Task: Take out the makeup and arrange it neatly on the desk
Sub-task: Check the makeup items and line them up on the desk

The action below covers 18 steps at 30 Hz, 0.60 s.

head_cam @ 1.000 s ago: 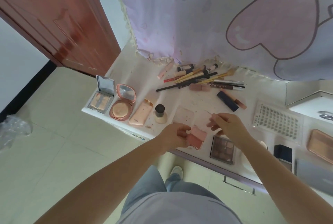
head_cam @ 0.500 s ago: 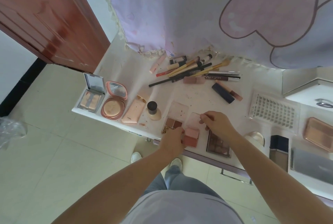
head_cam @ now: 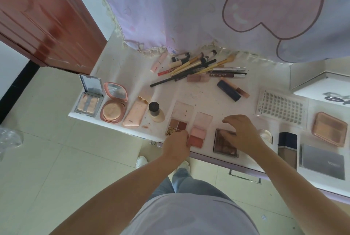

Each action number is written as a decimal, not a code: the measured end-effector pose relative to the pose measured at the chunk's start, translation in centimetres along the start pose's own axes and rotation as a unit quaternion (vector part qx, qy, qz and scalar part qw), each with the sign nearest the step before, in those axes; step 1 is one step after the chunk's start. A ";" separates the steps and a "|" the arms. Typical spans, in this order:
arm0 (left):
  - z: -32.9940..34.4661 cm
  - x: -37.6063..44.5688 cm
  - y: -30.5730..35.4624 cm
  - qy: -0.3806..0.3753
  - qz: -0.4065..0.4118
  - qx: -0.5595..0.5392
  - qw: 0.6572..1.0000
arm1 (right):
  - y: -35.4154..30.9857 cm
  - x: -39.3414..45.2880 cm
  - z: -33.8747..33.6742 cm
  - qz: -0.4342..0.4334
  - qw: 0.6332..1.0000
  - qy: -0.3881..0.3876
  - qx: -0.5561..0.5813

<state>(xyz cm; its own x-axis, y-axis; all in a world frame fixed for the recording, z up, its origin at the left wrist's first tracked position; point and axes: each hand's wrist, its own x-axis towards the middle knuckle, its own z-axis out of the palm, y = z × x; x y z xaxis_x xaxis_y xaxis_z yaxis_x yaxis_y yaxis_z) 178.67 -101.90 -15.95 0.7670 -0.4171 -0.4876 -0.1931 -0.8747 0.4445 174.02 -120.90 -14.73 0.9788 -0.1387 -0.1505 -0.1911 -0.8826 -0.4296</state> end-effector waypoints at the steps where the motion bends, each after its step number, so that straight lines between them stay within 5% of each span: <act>1: -0.1 -0.1 -0.1 0.002 0.003 -0.001 1.000 | 0.6 -0.7 0.3 -0.033 0.998 -0.005 -0.053; 6: -0.6 -0.7 -0.4 0.008 0.015 -0.016 1.000 | 1.1 -2.8 1.1 0.016 0.949 -0.219 -0.227; 12: -1.6 -1.1 -0.5 -0.001 0.030 -0.043 0.999 | 0.6 -2.6 1.4 -0.017 0.974 -0.174 -0.145; 18: -4.7 -2.1 0.9 -0.038 0.091 -0.218 0.971 | -2.3 -2.6 -2.5 -0.009 0.980 -0.079 0.182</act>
<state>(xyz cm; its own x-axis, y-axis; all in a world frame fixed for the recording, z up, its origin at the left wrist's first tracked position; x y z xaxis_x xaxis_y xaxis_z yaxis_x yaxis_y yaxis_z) 179.74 -100.68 -10.96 0.6937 -0.5867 -0.4179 -0.0305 -0.6035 0.7968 172.10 -119.60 -11.16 0.9639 -0.0281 -0.2649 -0.2165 -0.6619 -0.7176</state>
